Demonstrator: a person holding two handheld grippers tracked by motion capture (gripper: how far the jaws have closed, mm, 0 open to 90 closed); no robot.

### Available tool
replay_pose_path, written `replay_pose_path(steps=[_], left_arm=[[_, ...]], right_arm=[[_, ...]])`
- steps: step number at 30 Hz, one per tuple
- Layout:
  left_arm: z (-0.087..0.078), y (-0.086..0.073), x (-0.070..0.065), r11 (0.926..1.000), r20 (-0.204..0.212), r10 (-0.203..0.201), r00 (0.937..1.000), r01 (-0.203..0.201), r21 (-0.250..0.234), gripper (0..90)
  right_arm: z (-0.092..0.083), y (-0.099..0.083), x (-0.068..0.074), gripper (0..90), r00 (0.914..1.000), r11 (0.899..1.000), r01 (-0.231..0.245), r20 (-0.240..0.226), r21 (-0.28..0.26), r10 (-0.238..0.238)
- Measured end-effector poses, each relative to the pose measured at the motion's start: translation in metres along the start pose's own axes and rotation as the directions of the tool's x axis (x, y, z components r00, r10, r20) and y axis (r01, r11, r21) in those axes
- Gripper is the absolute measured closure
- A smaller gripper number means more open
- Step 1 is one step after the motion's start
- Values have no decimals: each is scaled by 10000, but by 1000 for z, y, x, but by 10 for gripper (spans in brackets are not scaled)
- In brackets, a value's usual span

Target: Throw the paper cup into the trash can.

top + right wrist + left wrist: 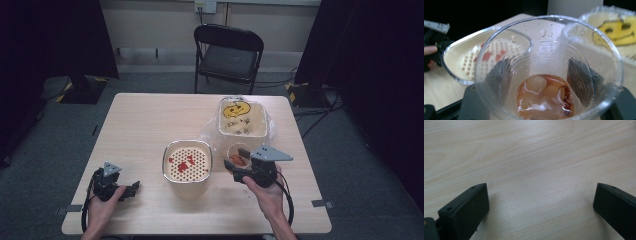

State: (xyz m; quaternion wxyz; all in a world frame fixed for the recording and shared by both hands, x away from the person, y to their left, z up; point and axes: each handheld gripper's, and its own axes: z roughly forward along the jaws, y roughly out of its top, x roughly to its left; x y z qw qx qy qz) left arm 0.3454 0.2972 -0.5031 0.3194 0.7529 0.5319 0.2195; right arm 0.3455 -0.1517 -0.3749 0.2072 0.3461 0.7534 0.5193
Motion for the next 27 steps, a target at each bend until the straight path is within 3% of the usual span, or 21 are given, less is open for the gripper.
replay_pose_path(steps=[8,15,19,24,27], left_arm=[[0,0,0,10000,-1,0,10000,0,-2,0],[0,0,0,10000,2,-13,10000,13,-11,0],[0,0,0,10000,6,-11,10000,11,-14,0],[0,0,0,10000,5,-8,10000,8,-20,0],[0,0,0,10000,9,-10,10000,10,-22,0]], right_arm=[[6,27,6,360,9987,9974,480,220,-541,-469],[20,51,13,369,9886,9875,1408,643,-711,-1363],[26,58,16,371,9775,9787,1940,973,-665,-1872],[39,67,16,378,9525,9581,2748,1585,-804,-2599],[46,68,16,385,9352,9468,3165,1862,-583,-3011]])
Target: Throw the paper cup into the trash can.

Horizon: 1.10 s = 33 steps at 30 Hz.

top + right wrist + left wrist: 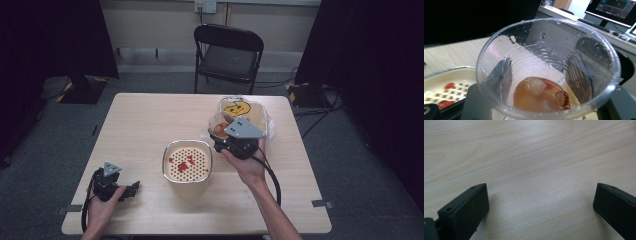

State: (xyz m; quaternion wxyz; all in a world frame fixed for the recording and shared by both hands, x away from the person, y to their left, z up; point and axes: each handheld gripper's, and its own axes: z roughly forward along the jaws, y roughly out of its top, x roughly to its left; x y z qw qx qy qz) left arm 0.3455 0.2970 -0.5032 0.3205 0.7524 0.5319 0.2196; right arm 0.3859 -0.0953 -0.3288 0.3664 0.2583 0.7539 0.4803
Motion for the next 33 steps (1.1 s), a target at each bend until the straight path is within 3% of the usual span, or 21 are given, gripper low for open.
replay_pose_path(steps=[4,6,7,9,11,13,15,18,19,21,22,23,24,25,26,28,32,33], left_arm=[[0,0,0,10000,-4,4,10000,-4,3,0],[0,0,0,10000,-5,4,10000,-4,4,0],[0,0,0,10000,2,-1,10000,1,1,0],[0,0,0,10000,2,2,10000,-2,3,0],[0,0,0,10000,1,1,10000,-1,1,0],[0,0,0,10000,2,2,10000,-2,3,0],[0,0,0,10000,1,2,10000,-2,3,0],[0,0,0,10000,-5,8,10000,-8,5,0],[0,0,0,10000,-5,8,10000,-8,5,0],[0,0,0,10000,1,3,10000,-3,2,0],[0,0,0,10000,3,5,10000,-5,5,0],[0,0,0,10000,3,5,10000,-5,5,0],[0,0,0,10000,1,6,10000,-6,4,0],[0,0,0,10000,1,4,10000,-4,4,0],[0,0,0,10000,-4,5,10000,-5,5,0],[0,0,0,10000,1,2,10000,-2,3,0],[0,0,0,10000,1,3,10000,-3,3,0],[0,0,0,10000,1,2,10000,-2,3,0]], right_arm=[[6,3,5,394,9966,9970,763,286,144,-767],[6,4,7,397,9955,9960,886,329,138,-890],[8,7,11,402,9864,9877,1520,572,355,-1539],[10,9,15,403,9743,9763,2093,729,553,-2130],[13,10,19,405,9563,9578,2745,804,856,-2813],[15,10,23,408,9441,9451,3097,846,1042,-3187],[17,10,26,412,9199,9223,3669,1001,1215,-3791],[20,10,32,418,8946,8973,4176,1079,1429,-4336],[20,10,32,418,8946,8973,4176,1079,1429,-4336],[22,9,39,421,8645,8677,4704,1134,1606,-4896],[23,9,42,424,8366,8410,5113,1214,1770,-5342],[23,9,42,424,8366,8410,5113,1214,1770,-5342],[24,7,50,426,7872,7937,5716,1339,2082,-6020],[25,8,53,428,7575,7643,6066,1329,2186,-6392],[25,8,55,433,7373,7449,6287,1332,2233,-6623],[26,9,59,434,7108,7174,6563,1272,2337,-6918],[29,7,66,437,6410,6513,7132,1350,2592,-7556],[29,7,67,438,6297,6400,7214,1340,2645,-7652]])
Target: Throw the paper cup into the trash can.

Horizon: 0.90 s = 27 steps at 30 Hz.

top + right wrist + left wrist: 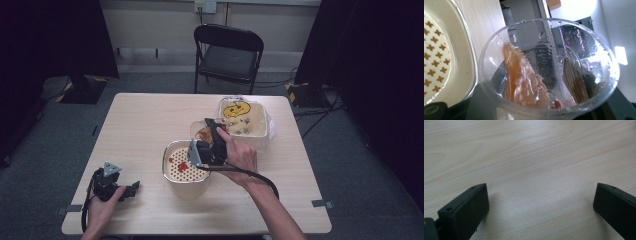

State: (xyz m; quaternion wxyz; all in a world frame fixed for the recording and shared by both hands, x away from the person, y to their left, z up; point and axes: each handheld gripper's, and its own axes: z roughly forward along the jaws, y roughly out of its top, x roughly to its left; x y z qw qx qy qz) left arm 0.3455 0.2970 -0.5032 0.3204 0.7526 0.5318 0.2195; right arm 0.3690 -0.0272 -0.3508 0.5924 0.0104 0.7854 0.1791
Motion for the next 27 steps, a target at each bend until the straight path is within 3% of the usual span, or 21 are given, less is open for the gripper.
replay_pose_path(steps=[1,2,4,8,11,13,15,17,18,19,20,25,27], left_arm=[[0,0,0,10000,1,-2,10000,2,-2,0],[0,0,0,10000,1,-2,10000,2,-2,0],[0,0,0,10000,0,2,10000,-2,-2,0],[0,0,0,10000,-5,0,10000,0,1,0],[0,0,0,10000,0,0,10000,0,0,0],[0,0,0,10000,1,-2,10000,2,-1,0],[0,0,0,10000,-1,1,10000,-1,0,0],[0,0,0,10000,-1,1,10000,-1,-1,0],[0,0,0,10000,-1,1,10000,-1,-1,0],[0,0,0,10000,-7,5,10000,-5,1,0],[0,0,0,10000,-1,-2,10000,2,0,0],[0,0,0,10000,6,10,10000,-10,4,0],[1,0,0,10000,44,23,10000,-23,-15,0]], right_arm=[[0,1,2,439,9991,9992,407,109,14,-408],[0,1,2,439,9991,9992,407,109,14,-408],[1,3,7,441,9942,9944,1046,230,174,-1050],[2,3,11,442,9877,9877,1519,307,367,-1530],[4,3,13,443,9763,9759,2105,382,573,-2128],[4,3,15,444,9639,9641,2559,576,712,-2601],[4,3,16,444,9576,9579,2753,643,809,-2807],[4,3,18,445,9435,9449,3151,786,894,-3220],[4,3,18,445,9435,9449,3151,786,894,-3220],[5,3,21,446,9206,9240,3680,987,1043,-3778],[5,4,23,446,9077,9117,3947,1051,1139,-4061],[4,6,27,446,8739,8833,4536,1352,1187,-4669],[3,7,27,447,8526,8645,4875,1467,1229,-5016]])
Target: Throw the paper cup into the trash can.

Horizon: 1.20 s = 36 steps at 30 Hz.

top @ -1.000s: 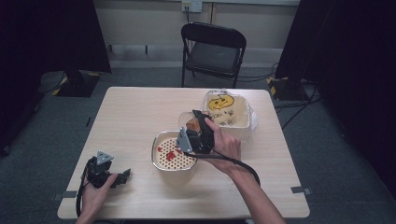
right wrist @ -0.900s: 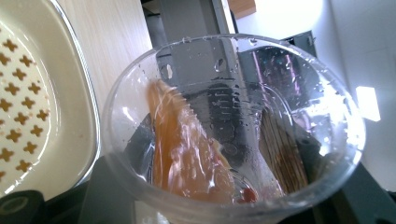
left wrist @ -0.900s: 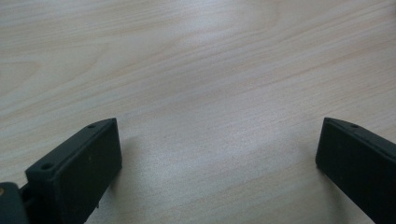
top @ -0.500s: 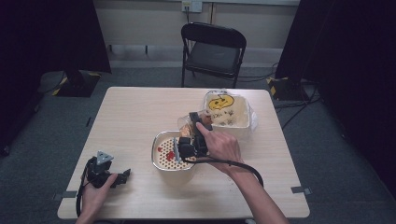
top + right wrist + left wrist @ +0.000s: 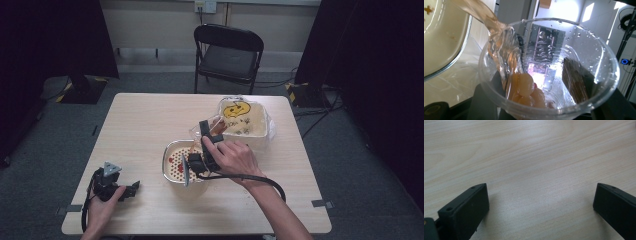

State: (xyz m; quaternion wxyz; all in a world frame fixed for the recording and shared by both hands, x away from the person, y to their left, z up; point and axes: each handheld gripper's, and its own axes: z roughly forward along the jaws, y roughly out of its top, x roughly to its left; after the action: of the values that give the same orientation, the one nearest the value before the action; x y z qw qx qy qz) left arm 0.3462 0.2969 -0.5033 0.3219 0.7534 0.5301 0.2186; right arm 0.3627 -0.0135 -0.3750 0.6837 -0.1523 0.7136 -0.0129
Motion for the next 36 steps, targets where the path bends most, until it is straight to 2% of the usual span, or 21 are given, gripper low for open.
replay_pose_path(steps=[2,4,6,9,16,18,20,22,24,26,27,28,29,32,33,35,36], left_arm=[[0,0,0,10000,-7,9,10000,-9,6,0],[0,0,0,10000,-1,4,10000,-4,2,0],[0,0,0,10000,0,0,10000,0,1,0],[0,0,0,10000,1,-2,10000,2,-1,0],[0,0,0,10000,-1,9,10000,-9,8,0],[0,0,0,10000,-15,28,10000,-28,21,0],[0,0,0,10000,-7,23,10000,-23,20,0],[0,0,0,10000,-22,29,10000,-29,21,0],[0,0,0,10000,-14,25,10000,-25,21,0],[0,0,0,10000,-9,22,10000,-22,18,0],[0,0,0,10000,-9,22,10000,-22,18,0],[0,0,0,10000,-16,26,10000,-26,19,0],[0,0,0,10000,-16,26,10000,-26,19,0],[0,0,1,9999,-20,97,10000,-97,60,0],[0,0,0,10000,-4,3,10000,-3,7,0],[0,0,0,10000,-9,8,10000,-8,7,0],[0,0,0,10000,-7,8,10000,-8,6,0]], right_arm=[[-1,1,2,447,9993,9993,346,120,132,-348],[0,3,3,448,9953,9957,918,304,143,-922],[-1,4,6,448,9866,9877,1531,512,325,-1546],[-1,5,8,450,9755,9780,2059,716,347,-2079],[-1,6,10,452,9617,9651,2599,809,325,-2617],[-2,6,11,452,9558,9598,2791,882,294,-2806],[-2,6,10,453,9449,9506,3098,1049,191,-3101],[-4,5,9,453,9450,9503,3095,998,355,-3115],[-5,5,7,453,9385,9456,3232,1158,372,-3253],[-6,5,6,453,9365,9440,3275,1194,394,-3299],[-6,5,6,454,9311,9398,3398,1277,370,-3417],[-6,5,5,454,9308,9396,3405,1285,353,-3421],[-7,5,5,454,9342,9429,3308,1284,387,-3330],[-7,5,4,454,9332,9423,3330,1315,334,-3345],[-8,6,2,454,9463,9534,3005,1168,263,-3015],[-8,5,-3,454,9752,9785,2061,817,38,-2057],[-8,4,-7,455,9909,9927,1196,636,-144,-1185]])
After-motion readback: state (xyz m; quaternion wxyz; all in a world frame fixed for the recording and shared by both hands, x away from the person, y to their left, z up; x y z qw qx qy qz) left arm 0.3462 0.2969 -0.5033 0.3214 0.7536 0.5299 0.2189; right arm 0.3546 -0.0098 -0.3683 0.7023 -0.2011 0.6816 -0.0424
